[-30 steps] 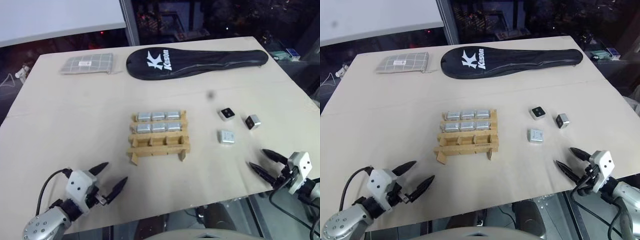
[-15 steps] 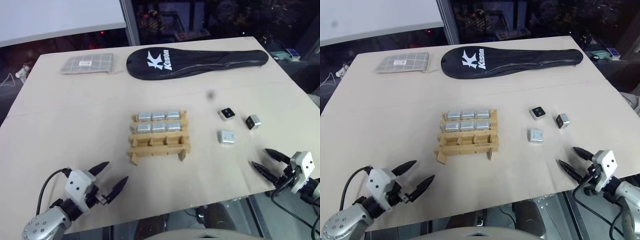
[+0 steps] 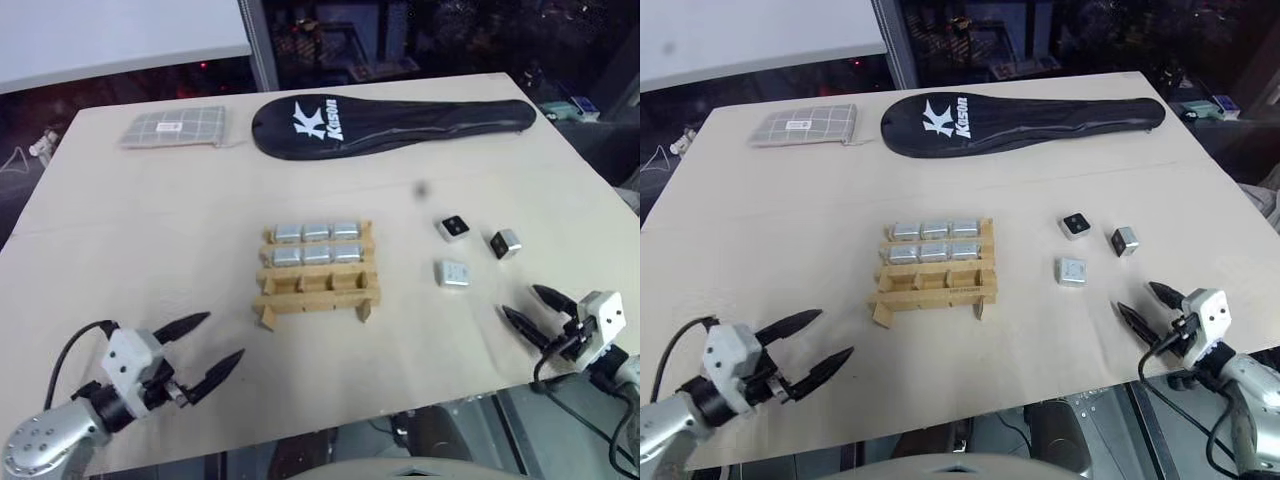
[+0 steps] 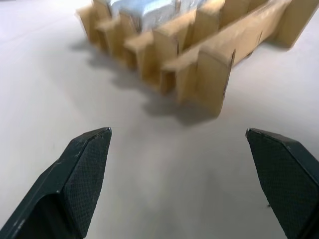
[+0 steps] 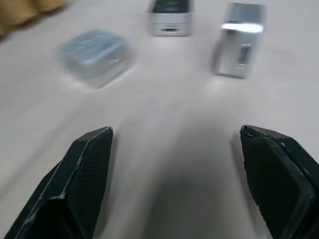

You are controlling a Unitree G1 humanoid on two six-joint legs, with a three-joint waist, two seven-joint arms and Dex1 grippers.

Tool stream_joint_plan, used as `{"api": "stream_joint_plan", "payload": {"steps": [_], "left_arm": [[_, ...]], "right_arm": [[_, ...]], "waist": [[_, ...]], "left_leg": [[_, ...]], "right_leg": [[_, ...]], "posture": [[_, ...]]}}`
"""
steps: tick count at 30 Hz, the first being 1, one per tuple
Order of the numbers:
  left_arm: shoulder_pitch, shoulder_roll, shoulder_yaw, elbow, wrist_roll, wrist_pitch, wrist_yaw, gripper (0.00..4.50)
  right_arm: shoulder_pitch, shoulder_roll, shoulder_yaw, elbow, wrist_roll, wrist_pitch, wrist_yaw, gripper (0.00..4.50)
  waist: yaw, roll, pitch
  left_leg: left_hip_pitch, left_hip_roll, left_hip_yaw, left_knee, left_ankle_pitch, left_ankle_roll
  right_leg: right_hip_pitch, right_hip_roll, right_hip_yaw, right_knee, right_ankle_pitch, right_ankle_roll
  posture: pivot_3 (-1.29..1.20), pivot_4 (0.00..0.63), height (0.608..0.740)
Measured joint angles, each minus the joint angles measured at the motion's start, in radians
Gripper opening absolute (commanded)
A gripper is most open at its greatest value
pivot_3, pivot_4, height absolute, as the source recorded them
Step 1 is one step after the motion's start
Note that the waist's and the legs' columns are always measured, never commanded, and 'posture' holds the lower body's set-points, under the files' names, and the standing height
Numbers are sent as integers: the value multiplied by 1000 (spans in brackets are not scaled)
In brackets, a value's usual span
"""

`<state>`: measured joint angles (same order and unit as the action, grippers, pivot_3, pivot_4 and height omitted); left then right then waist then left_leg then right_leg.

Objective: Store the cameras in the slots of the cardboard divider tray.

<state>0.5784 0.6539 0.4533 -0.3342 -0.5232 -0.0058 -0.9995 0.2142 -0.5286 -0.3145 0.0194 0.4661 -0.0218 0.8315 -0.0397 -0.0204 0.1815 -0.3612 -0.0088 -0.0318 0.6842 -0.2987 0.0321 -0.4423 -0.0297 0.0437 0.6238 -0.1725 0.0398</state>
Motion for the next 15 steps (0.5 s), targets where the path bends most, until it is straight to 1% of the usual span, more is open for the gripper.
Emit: {"api": "stream_joint_plan", "payload": {"steps": [2,5,8,11,15], "left_arm": [[1,31,25,-10,-59,9,-68,4500],[3,95,89,-65,-200,53,-197,4500],[-7,145,114,-98,-232,76,-254,4500],[-33,171,129,-122,-254,104,-279,4500],[-71,200,139,-127,-268,139,-298,4500]], "right_arm": [[-36,19,0,-5,-4,25,-55,4039],[-118,39,3,-4,-46,39,-144,4039],[-160,69,9,-2,-63,57,-195,4039],[-189,102,31,0,-74,74,-236,4039],[-229,120,41,24,-93,84,-272,4039]], "waist": [[-1,0,0],[-1,0,0],[1,0,0],[0,1,0],[-1,1,0]], "left_leg": [[-1,0,0,0,0,0],[-1,0,1,0,0,0],[-2,0,4,0,0,0],[-1,0,5,-1,0,0],[-1,0,6,-1,0,0]], "right_leg": [[-1,0,0,0,0,0],[-2,0,1,0,0,0],[-2,1,0,1,0,0],[-2,1,1,1,0,0],[-2,1,1,1,0,0]], "posture": [[0,150,740],[0,150,740],[0,150,740],[0,150,740],[0,150,740]]}}
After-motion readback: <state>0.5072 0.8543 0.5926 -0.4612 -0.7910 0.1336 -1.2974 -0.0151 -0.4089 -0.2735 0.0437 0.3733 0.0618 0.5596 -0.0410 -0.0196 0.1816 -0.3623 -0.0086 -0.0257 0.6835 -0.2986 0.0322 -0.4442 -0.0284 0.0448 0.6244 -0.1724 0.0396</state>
